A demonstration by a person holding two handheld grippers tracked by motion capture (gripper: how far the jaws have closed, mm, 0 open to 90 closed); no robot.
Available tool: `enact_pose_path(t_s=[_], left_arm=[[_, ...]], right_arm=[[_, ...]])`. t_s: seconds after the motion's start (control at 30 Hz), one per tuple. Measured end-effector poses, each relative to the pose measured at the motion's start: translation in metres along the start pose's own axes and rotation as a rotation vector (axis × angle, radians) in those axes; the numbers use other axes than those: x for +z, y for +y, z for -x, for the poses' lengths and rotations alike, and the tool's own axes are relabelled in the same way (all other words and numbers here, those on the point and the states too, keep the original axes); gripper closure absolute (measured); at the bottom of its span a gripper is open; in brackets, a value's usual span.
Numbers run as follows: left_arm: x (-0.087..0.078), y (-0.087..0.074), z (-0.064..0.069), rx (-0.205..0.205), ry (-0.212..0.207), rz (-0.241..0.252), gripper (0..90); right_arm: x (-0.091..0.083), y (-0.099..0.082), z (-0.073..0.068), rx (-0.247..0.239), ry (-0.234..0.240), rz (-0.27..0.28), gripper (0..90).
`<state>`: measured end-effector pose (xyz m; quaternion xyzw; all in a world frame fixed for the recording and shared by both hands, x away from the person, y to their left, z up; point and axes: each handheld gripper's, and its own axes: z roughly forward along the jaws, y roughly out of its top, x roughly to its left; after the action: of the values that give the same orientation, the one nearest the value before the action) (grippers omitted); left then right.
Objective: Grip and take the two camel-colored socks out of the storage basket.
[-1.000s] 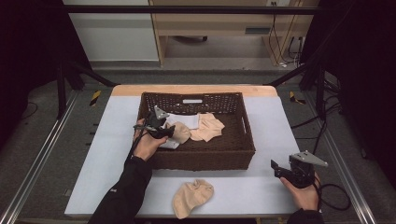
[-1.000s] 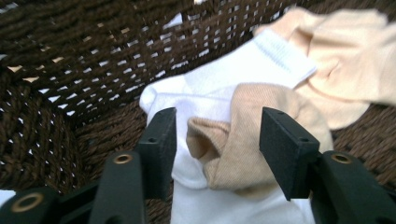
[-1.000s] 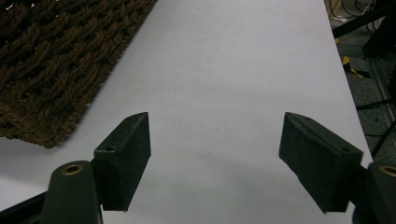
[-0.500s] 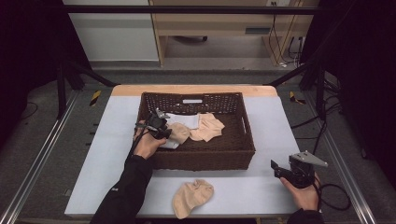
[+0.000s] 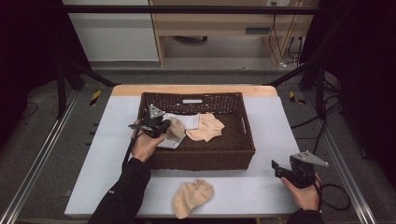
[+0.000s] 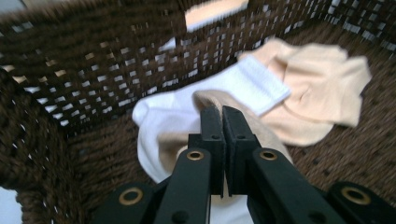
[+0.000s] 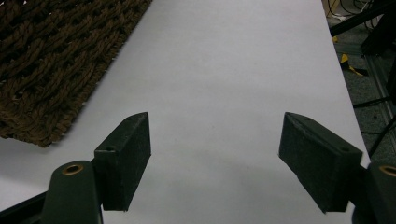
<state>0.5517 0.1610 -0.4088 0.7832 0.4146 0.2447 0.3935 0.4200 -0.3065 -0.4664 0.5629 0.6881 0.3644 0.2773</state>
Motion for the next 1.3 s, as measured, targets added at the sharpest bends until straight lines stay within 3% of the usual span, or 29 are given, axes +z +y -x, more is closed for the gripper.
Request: enact_pose_path(t_s=[0.3, 0.4, 0.77, 1.0, 1.3], left_arm=[[-0.013, 0.008, 0.0, -0.023, -0.027, 0.149, 88.1], [-0.017, 0.01, -0.001, -0.03, -0.027, 0.177, 88.1], [-0.051, 0.028, 0.002, -0.062, -0.043, 0.337, 88.2], [-0.073, 0.038, 0.012, -0.054, -0.096, 0.374, 88.2], [-0.099, 0.037, 0.028, -0.037, -0.171, 0.41, 88.2]], right_arm=[[0.0, 0.0, 0.001, 0.001, -0.005, 0.001, 25.2], [0.0, 0.0, 0.001, 0.007, -0.002, -0.001, 25.2], [0.0, 0.0, 0.002, 0.004, -0.006, 0.005, 25.2], [-0.001, 0.0, 0.001, 0.008, -0.007, 0.006, 25.2], [-0.002, 0.0, 0.002, 0.007, -0.008, 0.005, 25.1]])
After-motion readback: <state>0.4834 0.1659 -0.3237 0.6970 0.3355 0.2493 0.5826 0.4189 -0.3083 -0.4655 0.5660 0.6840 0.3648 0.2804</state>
